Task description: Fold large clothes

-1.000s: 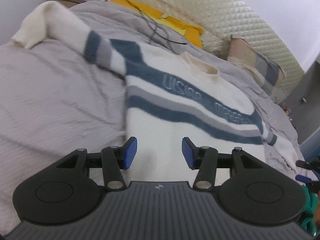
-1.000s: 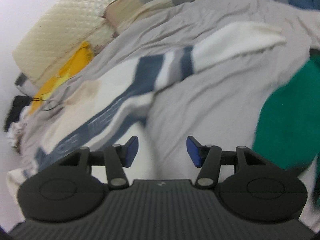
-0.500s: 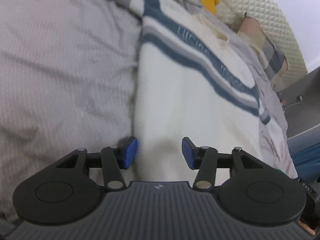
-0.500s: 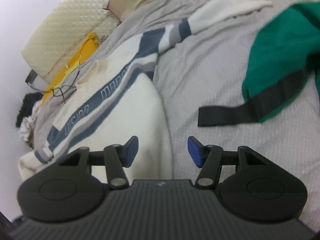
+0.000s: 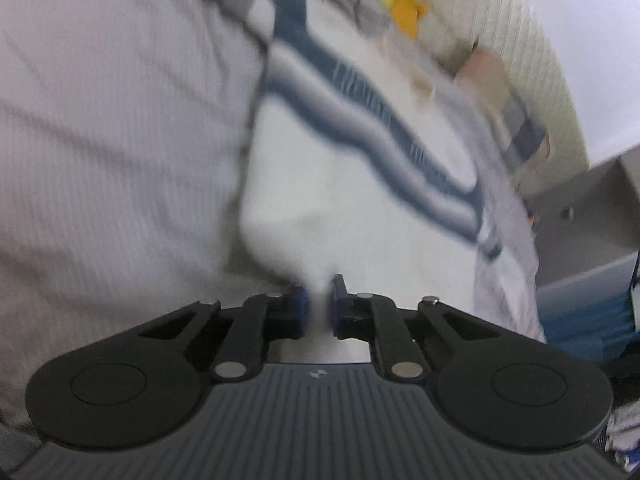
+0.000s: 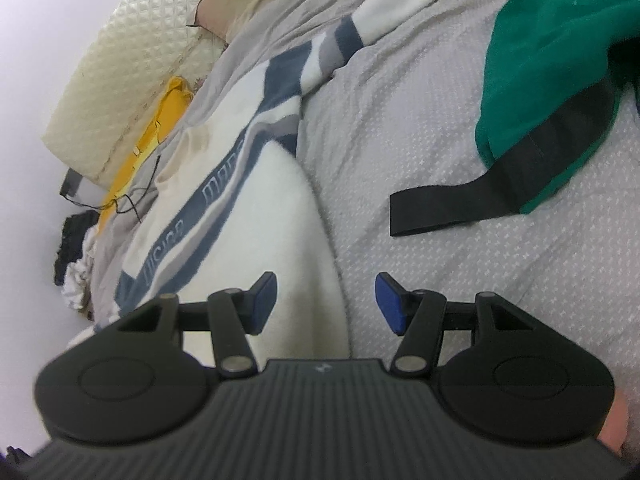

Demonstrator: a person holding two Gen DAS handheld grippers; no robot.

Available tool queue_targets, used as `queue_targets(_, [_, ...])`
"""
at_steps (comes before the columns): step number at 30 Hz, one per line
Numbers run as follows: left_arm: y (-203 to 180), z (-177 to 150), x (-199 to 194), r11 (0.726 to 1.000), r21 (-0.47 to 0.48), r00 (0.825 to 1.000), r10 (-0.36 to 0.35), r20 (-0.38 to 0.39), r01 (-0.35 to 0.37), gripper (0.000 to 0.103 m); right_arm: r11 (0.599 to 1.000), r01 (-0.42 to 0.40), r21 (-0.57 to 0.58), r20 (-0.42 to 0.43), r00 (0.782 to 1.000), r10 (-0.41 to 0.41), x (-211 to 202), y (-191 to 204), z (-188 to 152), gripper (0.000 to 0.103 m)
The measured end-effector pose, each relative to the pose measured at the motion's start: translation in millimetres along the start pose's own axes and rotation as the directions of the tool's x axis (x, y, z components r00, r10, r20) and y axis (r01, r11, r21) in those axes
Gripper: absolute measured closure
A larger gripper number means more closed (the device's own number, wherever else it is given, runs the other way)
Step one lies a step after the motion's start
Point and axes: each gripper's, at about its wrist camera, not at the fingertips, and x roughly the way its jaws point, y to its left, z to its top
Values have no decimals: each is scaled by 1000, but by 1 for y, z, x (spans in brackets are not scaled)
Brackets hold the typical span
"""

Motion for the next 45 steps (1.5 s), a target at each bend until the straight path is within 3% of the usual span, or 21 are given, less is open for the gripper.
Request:
queue_targets(3, [-8, 25, -19, 999, 31, 995, 7, 100, -10, 92, 1000, -10, 16, -17, 1000, 11, 3, -2, 0, 45])
queue_targets(7, [-10, 58, -25, 997, 56, 986, 47, 162, -57, 92, 999, -20, 38, -40, 999, 22, 7, -3, -1, 45])
queue_targets(11, [0, 90, -11, 982, 86, 964, 147, 224, -169, 93, 998, -24, 63, -77, 997, 28, 14, -6, -5, 45])
queue_targets(15, [20, 121, 13, 983, 11, 962, 179, 205, -185, 93, 996, -35, 84, -114, 993, 44, 25, -6, -10, 46])
queue_targets(18, [28, 138, 28, 973, 28, 955, 217, 200, -227, 93, 994, -67, 85, -135, 988, 78, 34, -1, -13, 47])
queue_targets(21, [30, 152, 45, 956, 66, 937, 263, 231, -285, 94, 988, -132, 75, -144, 979, 142, 40, 8, -14, 48])
queue_targets(24, [39, 161, 64, 947, 73, 930, 291, 225, -313, 95, 964, -254, 82, -174, 949, 264, 48, 20, -16, 48])
queue_targets(26, [46, 166, 74, 944, 66, 928, 301, 222, -322, 95, 955, -289, 65, -190, 936, 296, 54, 28, -20, 48])
queue_targets(30, [51, 174, 88, 940, 71, 924, 311, 222, -333, 95, 963, -269, 35, -242, 932, 269, 79, 33, -25, 48])
queue_targets(33, [54, 175, 92, 941, 72, 925, 308, 224, -331, 95, 958, -284, 29, -311, 909, 279, 100, 37, -32, 47])
queue_targets(36, [54, 174, 94, 940, 82, 924, 306, 229, -332, 95, 972, -232, -41, -341, 917, 204, 109, 45, -38, 49])
queue_targets(40, [50, 169, 92, 938, 87, 920, 307, 245, -336, 95, 967, -254, -33, -338, 913, 229, 108, 48, -40, 47])
queue_targets(41, [49, 169, 92, 938, 89, 919, 306, 248, -336, 95, 964, -263, -41, -342, 910, 234, 107, 49, -41, 49])
queue_targets(43, [44, 167, 90, 933, 107, 916, 307, 260, -343, 95, 963, -255, -87, -337, 917, 212, 103, 55, -40, 70])
queue_targets(44, [41, 164, 88, 929, 124, 914, 306, 268, -347, 95, 963, -243, -117, -323, 926, 195, 100, 59, -40, 87])
queue_targets(45, [38, 161, 86, 926, 139, 912, 304, 275, -351, 95, 962, -240, -129, -307, 932, 192, 100, 60, -35, 90])
